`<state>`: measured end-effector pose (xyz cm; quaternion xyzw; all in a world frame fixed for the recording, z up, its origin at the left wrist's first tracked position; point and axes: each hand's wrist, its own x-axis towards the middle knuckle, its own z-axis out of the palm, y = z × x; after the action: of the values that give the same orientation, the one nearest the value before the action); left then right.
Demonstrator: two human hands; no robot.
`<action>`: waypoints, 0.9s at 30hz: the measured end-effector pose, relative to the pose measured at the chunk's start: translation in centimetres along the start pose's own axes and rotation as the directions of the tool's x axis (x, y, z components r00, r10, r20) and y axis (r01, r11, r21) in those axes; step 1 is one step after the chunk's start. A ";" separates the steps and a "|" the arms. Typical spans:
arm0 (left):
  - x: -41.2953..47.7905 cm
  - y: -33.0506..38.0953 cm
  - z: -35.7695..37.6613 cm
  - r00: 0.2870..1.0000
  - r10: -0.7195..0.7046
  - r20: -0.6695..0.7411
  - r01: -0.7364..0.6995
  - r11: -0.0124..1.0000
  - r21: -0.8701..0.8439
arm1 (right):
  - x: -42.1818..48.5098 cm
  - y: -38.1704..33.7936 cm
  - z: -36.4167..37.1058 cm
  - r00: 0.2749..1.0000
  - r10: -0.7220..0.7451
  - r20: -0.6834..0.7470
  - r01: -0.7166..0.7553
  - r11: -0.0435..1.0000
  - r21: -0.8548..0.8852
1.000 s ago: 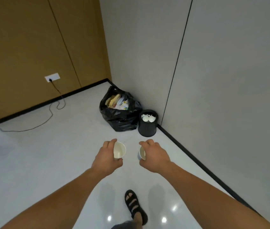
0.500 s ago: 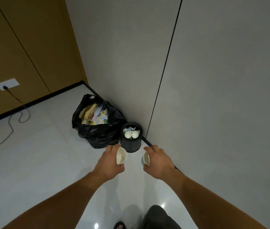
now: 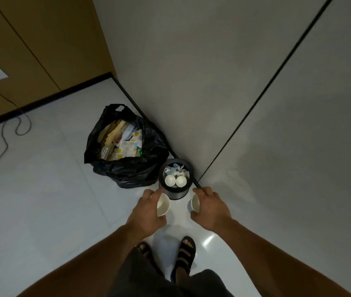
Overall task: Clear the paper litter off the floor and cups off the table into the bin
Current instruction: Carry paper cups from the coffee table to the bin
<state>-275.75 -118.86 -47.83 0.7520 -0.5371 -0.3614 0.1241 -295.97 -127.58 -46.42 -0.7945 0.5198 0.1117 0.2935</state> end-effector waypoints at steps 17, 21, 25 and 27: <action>31.7 -14.4 15.6 0.999 -0.022 0.048 0.024 0.998 -0.051 | 30.4 8.7 17.1 0.988 0.152 -0.014 -0.148 0.979 0.141; 35.0 -16.5 20.5 1.000 -0.003 0.004 0.003 1.000 -0.027 | 34.7 11.9 20.9 0.992 0.125 0.012 -0.126 0.984 0.130; 36.6 -18.0 23.5 1.000 -0.016 0.007 0.015 1.000 0.008 | 37.6 13.6 23.0 0.993 0.105 0.051 -0.109 0.989 0.095; 37.2 -18.5 24.3 1.000 -0.028 0.001 0.028 0.999 0.028 | 38.6 13.9 23.5 0.993 0.108 0.057 -0.113 0.987 0.112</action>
<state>-272.89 -140.11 -90.90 0.7609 -0.5316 -0.3561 0.1078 -288.60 -147.24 -88.84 -0.7430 0.5610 0.1179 0.3454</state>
